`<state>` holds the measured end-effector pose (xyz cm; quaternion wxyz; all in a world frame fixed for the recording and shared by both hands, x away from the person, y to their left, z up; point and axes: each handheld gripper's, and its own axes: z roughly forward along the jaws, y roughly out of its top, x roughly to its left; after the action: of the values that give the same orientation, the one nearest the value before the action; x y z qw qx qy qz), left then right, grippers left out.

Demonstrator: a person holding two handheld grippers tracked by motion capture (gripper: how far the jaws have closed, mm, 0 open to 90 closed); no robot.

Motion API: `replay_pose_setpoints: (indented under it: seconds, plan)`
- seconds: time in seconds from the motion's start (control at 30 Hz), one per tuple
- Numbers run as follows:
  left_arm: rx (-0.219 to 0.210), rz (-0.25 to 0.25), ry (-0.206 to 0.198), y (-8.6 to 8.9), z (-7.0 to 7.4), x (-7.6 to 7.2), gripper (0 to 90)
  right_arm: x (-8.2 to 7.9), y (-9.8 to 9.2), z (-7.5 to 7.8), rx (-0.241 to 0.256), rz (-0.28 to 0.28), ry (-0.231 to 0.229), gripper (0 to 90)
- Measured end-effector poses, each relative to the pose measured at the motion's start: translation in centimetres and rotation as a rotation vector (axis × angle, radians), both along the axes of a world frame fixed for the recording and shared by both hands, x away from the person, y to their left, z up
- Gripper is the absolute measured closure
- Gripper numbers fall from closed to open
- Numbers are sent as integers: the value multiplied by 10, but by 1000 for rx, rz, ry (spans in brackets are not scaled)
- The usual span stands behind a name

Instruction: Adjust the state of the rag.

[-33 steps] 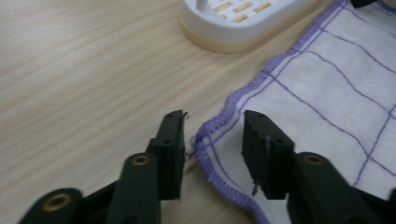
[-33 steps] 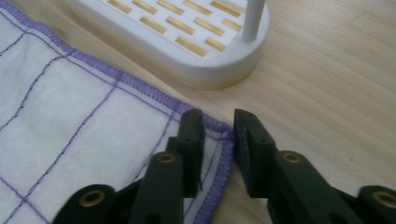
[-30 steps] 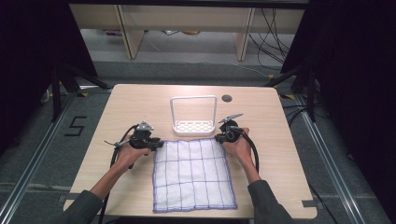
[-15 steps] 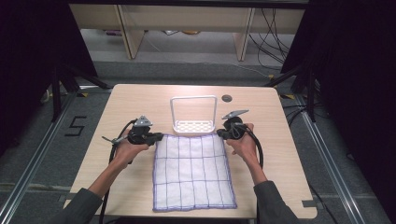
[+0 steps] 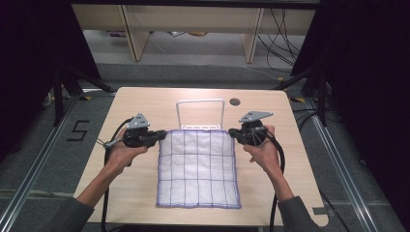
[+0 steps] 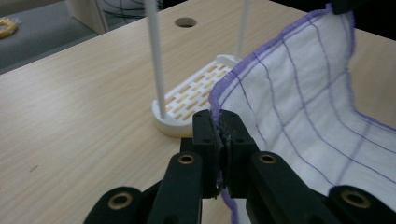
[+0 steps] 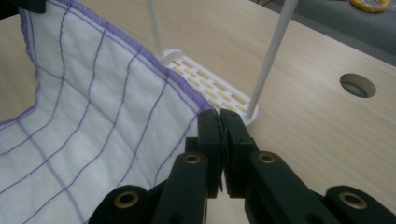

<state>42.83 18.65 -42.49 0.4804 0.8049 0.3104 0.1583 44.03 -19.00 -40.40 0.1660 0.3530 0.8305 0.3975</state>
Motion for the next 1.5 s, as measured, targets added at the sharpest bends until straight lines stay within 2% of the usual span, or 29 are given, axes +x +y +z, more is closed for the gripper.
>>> replay_pose_setpoints:
  seconds: [0.07,0.1,0.13,0.2,0.23,0.3,0.47,0.5,0.6,0.63,0.7,0.73,0.77,0.83,0.87,0.93,1.03,1.07,1.13,1.17,1.2,1.23,1.27,1.3,1.33,1.37,1.4,1.47,1.5]
  plan:
    - [4,-20,-12,2,2,-15,853,-12,-3,-1,-4,26,-19,882]
    - [7,-32,-16,3,1,-22,853,-20,-4,-1,-1,24,-9,882]
    - [4,-39,-17,3,1,-27,853,-26,-6,-3,-4,38,-20,882]
    - [23,-55,-24,4,-3,-42,853,-39,-10,-7,-3,48,-15,882]
    - [22,-68,-24,5,-5,-47,853,-46,-10,-9,7,45,15,882]
    - [15,-88,-18,6,-11,-58,853,-56,-13,-13,5,64,9,882]
    - [56,-125,-2,6,-26,-83,852,-81,-17,-26,16,105,20,882]
    - [83,-137,-7,6,-29,-85,851,-85,-17,-28,12,100,12,881]
    - [98,-151,8,5,-38,-92,850,-95,-16,-34,15,98,22,881]
    - [88,-150,20,4,-41,-95,851,-96,-16,-36,7,103,23,881]
    - [112,-172,16,3,-46,-101,850,-101,-15,-41,11,107,27,881]
    - [90,-178,22,1,-50,-103,850,-103,-15,-44,4,115,34,880]
    - [111,-185,26,1,-52,-107,850,-106,-15,-46,4,106,38,881]
    - [112,-203,36,1,-58,-111,848,-111,-14,-52,7,125,54,880]
    - [137,-210,39,2,-60,-112,848,-114,-14,-54,0,134,64,880]
    - [119,-207,47,0,-65,-117,847,-120,-14,-59,-7,142,57,879]
    - [142,-230,54,-1,-72,-123,845,-130,-16,-65,-15,140,82,877]
    - [147,-236,67,-1,-74,-125,844,-132,-18,-67,-19,147,77,875]
    - [150,-242,65,-3,-76,-130,843,-137,-21,-72,-22,143,87,875]
    - [177,-258,63,-4,-77,-131,841,-139,-22,-74,-30,151,92,872]
    - [175,-248,68,-5,-78,-134,839,-141,-23,-77,-33,155,102,871]
    - [191,-267,62,-6,-80,-135,839,-143,-23,-79,-33,159,109,870]
    - [199,-272,74,-6,-81,-136,832,-146,-24,-82,-35,162,116,859]
    - [210,-281,95,-7,-83,-137,813,-147,-24,-83,-38,172,128,835]
    - [224,-292,82,-6,-85,-137,773,-149,-24,-84,-42,171,138,801]
    - [218,-287,87,-6,-85,-137,730,-151,-25,-85,-37,168,146,762]
    - [190,-266,112,-6,-86,-139,688,-153,-26,-85,-33,163,159,733]
    - [175,-266,105,-2,-81,-137,603,-157,-29,-82,-7,139,145,651]
    - [157,-237,102,1,-77,-135,547,-158,-32,-79,3,122,130,624]
